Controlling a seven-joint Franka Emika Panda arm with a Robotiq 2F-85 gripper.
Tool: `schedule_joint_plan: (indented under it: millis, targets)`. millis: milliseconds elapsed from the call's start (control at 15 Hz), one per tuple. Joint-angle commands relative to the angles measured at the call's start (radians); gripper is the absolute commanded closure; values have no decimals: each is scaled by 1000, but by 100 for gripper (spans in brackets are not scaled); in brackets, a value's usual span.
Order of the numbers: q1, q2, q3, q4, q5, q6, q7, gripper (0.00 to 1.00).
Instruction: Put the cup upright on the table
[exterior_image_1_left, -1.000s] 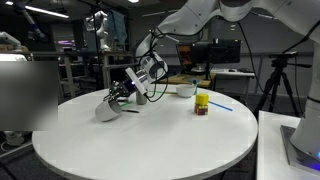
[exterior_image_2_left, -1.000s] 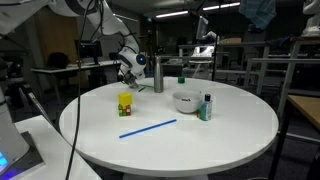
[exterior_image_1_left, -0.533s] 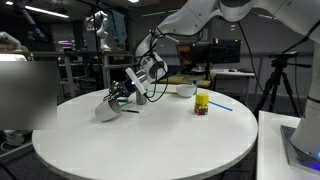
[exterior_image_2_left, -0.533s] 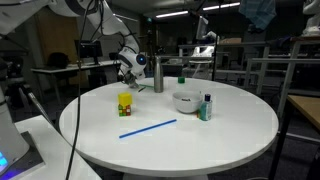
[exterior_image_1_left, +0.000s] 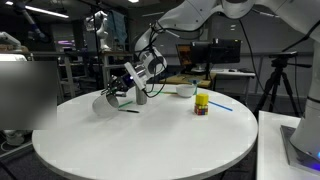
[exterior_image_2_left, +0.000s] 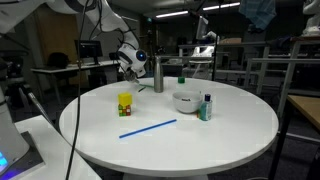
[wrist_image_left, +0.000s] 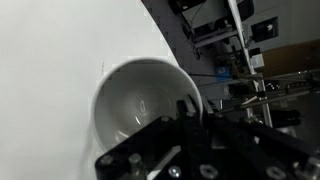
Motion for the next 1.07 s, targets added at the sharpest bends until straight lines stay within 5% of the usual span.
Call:
schedule_joint_plan:
  millis: [0,467,1000]
  targets:
    - [15,-82,-16,-29,23,-18,-23,98]
    - [65,-233,-52,-165,-102,11,150,98]
    - [115,-406,-109,-351,-571,-85,717,98]
